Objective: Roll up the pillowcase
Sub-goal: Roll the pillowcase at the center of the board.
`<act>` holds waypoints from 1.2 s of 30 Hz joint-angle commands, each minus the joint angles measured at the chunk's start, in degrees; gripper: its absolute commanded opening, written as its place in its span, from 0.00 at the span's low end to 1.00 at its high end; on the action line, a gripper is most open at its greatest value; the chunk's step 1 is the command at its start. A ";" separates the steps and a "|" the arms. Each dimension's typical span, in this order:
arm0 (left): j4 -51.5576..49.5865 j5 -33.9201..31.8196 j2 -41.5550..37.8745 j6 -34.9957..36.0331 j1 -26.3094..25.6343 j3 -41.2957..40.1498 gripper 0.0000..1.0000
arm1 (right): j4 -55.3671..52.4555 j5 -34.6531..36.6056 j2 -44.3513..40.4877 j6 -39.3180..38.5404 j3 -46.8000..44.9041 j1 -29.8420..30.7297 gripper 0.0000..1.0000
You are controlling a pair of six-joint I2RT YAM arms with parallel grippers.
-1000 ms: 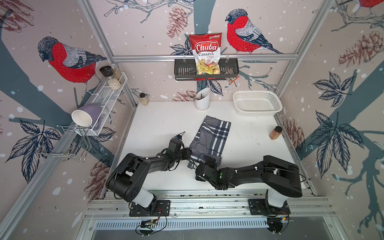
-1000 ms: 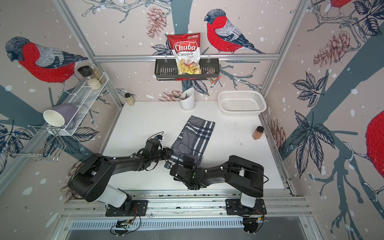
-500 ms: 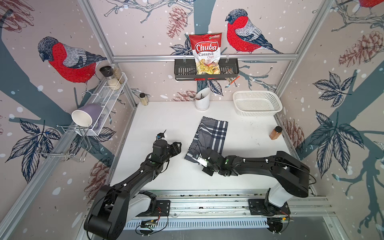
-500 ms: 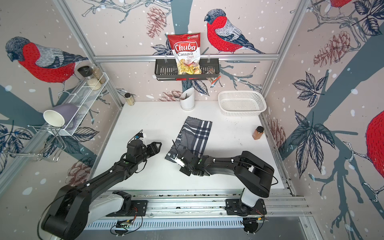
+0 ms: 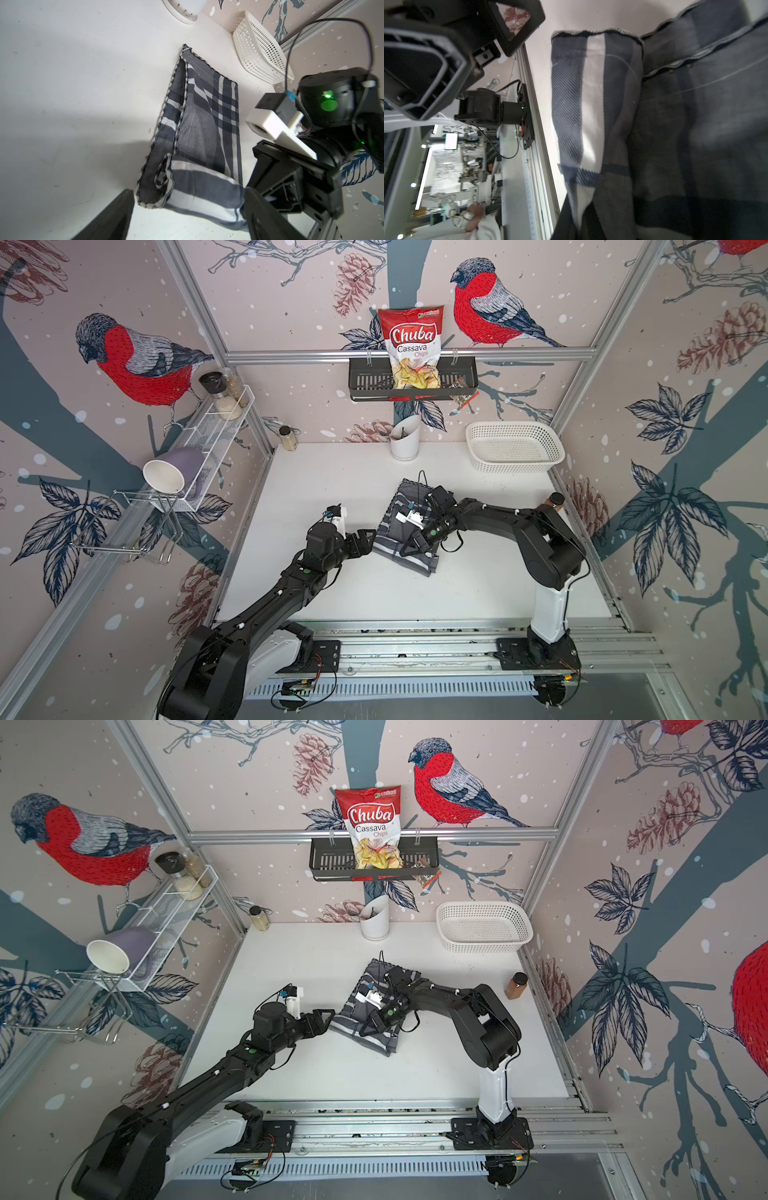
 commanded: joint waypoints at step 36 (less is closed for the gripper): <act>9.23 -4.71 24.18 4.58 -1.90 3.00 0.63 | 32.73 97.70 -16.38 -19.87 -24.80 36.29 1.00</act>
